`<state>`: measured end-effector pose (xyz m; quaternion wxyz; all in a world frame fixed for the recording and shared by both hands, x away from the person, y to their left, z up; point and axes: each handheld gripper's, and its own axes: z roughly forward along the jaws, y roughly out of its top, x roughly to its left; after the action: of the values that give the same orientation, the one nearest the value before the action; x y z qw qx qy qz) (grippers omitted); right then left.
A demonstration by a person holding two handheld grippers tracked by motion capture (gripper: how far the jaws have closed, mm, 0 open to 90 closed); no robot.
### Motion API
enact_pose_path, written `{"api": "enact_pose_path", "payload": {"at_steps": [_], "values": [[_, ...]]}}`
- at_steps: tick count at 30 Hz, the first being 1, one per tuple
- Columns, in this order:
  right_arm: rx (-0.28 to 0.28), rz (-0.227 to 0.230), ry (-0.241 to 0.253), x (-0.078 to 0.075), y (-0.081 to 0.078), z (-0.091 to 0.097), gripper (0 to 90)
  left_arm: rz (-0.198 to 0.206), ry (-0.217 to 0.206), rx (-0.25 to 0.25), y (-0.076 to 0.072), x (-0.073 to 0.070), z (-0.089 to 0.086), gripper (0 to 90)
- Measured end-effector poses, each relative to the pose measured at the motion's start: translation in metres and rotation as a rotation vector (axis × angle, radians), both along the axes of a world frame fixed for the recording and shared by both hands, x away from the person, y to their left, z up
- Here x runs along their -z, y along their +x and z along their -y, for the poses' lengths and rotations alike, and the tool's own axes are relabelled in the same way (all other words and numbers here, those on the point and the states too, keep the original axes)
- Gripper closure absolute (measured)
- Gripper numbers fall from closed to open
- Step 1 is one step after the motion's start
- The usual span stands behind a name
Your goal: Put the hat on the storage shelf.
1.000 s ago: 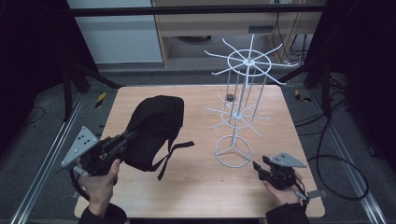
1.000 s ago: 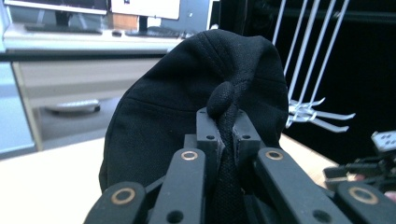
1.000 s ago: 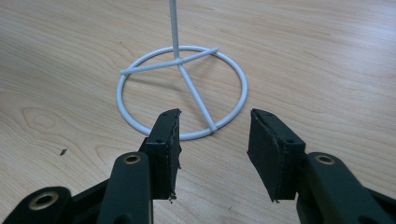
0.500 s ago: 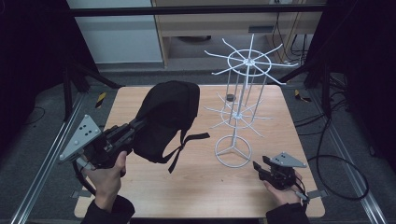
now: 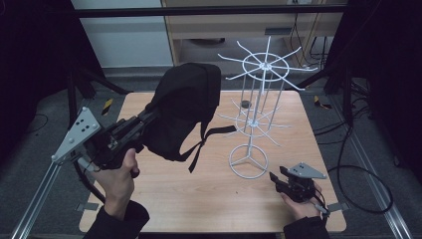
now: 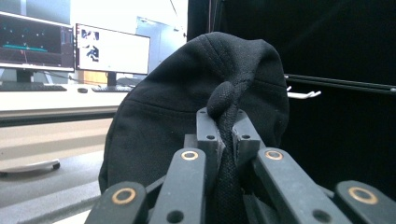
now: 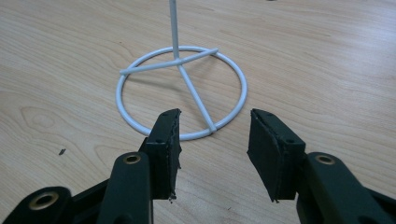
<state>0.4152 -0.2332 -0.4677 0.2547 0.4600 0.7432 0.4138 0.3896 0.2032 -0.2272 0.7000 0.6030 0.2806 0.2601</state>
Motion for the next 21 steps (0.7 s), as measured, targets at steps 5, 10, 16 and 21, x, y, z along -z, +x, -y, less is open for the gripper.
{"api": "enact_pose_path", "payload": {"at_steps": [5,10,16,21], "values": [[-0.002,0.0,-0.001,0.0,0.0,0.0,53.7,0.005,0.015,0.018,0.004,-0.007,0.015,84.8],[-0.001,0.0,0.0,0.0,0.0,0.0,53.7,-0.012,0.042,0.031,0.012,-0.008,0.031,84.7],[-0.004,0.0,-0.001,0.0,0.0,0.0,53.7,-0.045,0.069,0.045,0.021,-0.003,0.041,84.6],[-0.007,0.002,-0.005,0.0,0.0,0.0,53.7,-0.069,0.091,0.053,0.026,0.005,0.044,84.3]]}}
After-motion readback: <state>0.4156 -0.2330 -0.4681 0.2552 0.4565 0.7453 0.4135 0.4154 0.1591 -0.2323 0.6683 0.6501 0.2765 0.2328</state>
